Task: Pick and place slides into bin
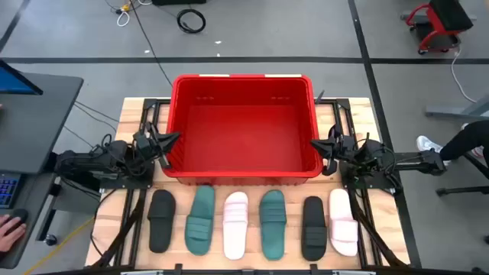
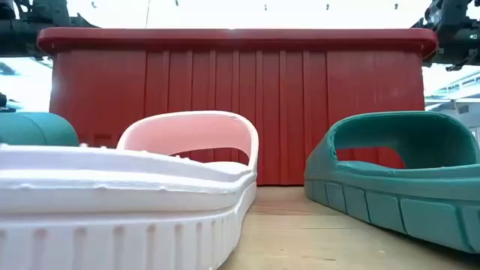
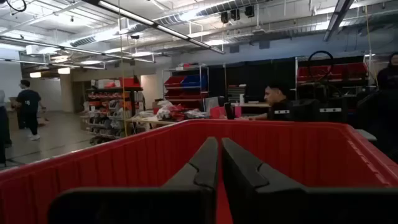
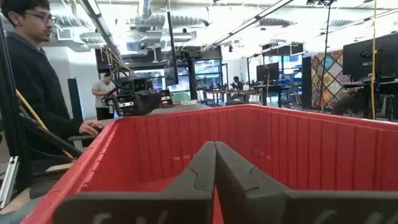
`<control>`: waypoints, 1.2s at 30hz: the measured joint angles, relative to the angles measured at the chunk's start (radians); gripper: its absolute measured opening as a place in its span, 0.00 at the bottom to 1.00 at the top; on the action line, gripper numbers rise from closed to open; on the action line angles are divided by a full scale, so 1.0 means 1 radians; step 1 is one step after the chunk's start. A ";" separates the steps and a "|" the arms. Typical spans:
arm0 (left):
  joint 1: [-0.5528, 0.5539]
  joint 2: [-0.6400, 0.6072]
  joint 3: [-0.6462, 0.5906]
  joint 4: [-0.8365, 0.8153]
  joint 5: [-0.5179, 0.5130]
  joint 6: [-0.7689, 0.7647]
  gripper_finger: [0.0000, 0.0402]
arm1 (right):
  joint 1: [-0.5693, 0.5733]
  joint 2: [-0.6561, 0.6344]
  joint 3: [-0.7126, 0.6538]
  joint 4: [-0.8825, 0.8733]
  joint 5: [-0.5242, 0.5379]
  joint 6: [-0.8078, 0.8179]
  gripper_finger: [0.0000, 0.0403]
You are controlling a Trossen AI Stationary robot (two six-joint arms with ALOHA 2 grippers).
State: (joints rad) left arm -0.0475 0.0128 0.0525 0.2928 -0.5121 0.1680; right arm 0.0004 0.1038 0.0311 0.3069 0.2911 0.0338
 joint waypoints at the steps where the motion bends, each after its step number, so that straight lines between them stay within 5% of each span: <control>1: 0.000 0.000 0.000 0.000 0.000 0.000 0.06 | 0.000 0.000 0.000 0.000 0.000 0.000 0.03; 36: 0.000 0.000 0.000 0.000 0.000 0.000 0.07 | 0.000 0.000 0.000 0.000 0.000 0.000 0.03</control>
State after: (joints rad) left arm -0.0478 0.0128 0.0525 0.2928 -0.5121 0.1680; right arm 0.0005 0.1040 0.0311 0.3065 0.2913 0.0338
